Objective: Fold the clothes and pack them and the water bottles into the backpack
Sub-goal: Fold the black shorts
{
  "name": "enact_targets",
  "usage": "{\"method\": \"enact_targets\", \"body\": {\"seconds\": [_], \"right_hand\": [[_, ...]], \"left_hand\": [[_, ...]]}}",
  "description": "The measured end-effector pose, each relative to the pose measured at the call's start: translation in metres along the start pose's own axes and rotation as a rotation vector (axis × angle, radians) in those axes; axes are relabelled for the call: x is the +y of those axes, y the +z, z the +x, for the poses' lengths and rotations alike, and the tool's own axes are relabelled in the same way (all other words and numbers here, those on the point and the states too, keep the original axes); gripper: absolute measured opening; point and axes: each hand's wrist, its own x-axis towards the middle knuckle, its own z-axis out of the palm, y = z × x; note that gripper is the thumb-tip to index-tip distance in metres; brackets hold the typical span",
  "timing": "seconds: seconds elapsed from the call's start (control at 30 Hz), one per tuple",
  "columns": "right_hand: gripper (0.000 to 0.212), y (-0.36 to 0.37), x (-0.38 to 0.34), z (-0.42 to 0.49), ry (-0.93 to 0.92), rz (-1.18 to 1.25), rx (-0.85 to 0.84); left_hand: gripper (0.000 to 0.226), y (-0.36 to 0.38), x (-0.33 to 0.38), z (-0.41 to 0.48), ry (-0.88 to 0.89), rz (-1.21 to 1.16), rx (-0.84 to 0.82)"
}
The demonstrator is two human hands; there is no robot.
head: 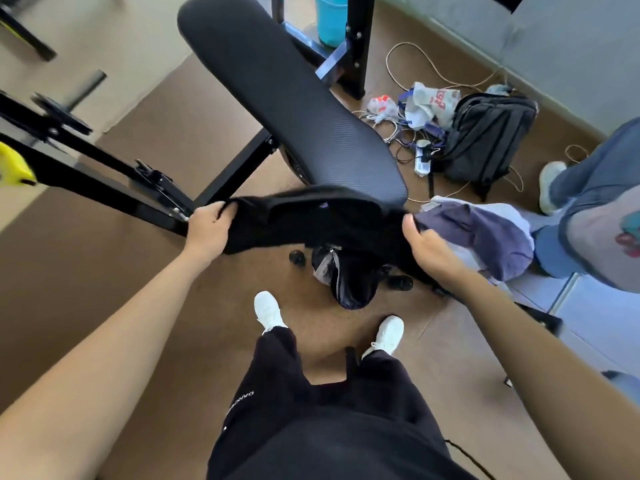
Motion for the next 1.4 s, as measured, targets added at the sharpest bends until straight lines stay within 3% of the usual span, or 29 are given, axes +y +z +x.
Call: {"method": "enact_targets", "body": {"seconds": [0.07,0.13,0.23,0.27,0.3,0.4,0.43,0.47,0.53,0.67,0.77,0.83,0.97,1.13,1.23,1.4], "right_hand": [[0.06,-0.005,0.011,-0.007,0.063,-0.101,-0.108],[0.061,-0.014,0.012,-0.005,0.053,-0.118,-0.139],[0.106,-0.023,0.01,0.001,-0.048,-0.034,-0.066],[0.106,-0.027,0.01,0.004,-0.062,-0.028,-0.079],[0.09,-0.031,0.008,0.007,-0.061,-0.013,-0.114],[0.017,-0.04,0.011,0.017,-0.081,-0.028,-0.244],[0.008,-0.04,0.017,0.022,-0.101,-0.064,-0.262],[0.015,-0.036,0.025,0.029,-0.108,-0.116,-0.253],[0.025,-0.02,0.044,0.046,-0.132,-0.2,-0.172],[0.014,0.015,0.094,0.09,-0.194,-0.311,0.014],[0.019,0.041,0.135,0.13,-0.165,-0.372,0.135],[0.017,0.058,0.158,0.152,-0.158,-0.364,0.197],[0.023,0.086,0.199,0.181,-0.157,-0.209,0.289],[0.022,0.105,0.238,0.165,-0.187,0.076,0.39],[0.034,0.108,0.261,0.131,-0.281,-0.094,0.456],[0.019,0.089,0.268,0.093,-0.396,-0.288,0.558]], "left_hand": [[0.038,-0.013,-0.003,-0.003,-0.005,0.113,-0.14],[0.036,-0.026,0.001,-0.001,0.053,0.225,-0.181],[0.039,-0.038,0.007,0.002,0.139,0.364,-0.027],[0.041,-0.039,0.007,0.003,0.147,0.403,0.018],[0.042,-0.039,0.005,0.005,0.143,0.446,0.048],[0.043,-0.036,-0.009,0.014,0.155,0.546,0.089],[0.043,-0.034,-0.016,0.019,0.177,0.564,0.089],[0.042,-0.031,-0.025,0.024,0.197,0.579,0.07],[0.041,-0.021,-0.042,0.035,0.245,0.572,-0.015],[0.046,0.005,-0.081,0.051,0.373,0.549,-0.247],[0.058,0.031,-0.109,0.064,0.511,0.646,-0.287],[0.055,0.055,-0.124,0.07,0.54,0.66,-0.234],[0.015,0.105,-0.153,0.072,0.461,0.5,-0.006],[0.028,0.152,-0.199,0.05,0.433,0.286,0.131],[0.029,0.163,-0.211,0.016,0.428,0.274,0.17],[0.03,0.138,-0.205,-0.026,0.472,0.317,0.228]]}}
